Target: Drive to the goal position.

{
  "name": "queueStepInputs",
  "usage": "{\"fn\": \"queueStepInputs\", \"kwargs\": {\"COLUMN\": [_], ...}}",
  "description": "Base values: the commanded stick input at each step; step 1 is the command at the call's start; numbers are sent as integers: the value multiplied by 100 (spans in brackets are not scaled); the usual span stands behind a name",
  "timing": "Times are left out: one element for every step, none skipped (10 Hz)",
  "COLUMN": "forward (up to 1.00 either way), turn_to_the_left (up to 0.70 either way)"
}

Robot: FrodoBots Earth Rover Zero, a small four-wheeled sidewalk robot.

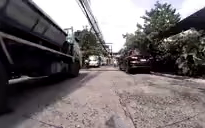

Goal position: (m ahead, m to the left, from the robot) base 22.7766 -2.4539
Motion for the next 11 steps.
{"fn": "queueStepInputs", "kwargs": {"forward": [70, 70, 70, 70, 70, 70, 70, 70, 70, 70, 70], "turn_to_the_left": [0, 0, 0, 0, 0, 0, 0, 27, 0, 0, 0]}}
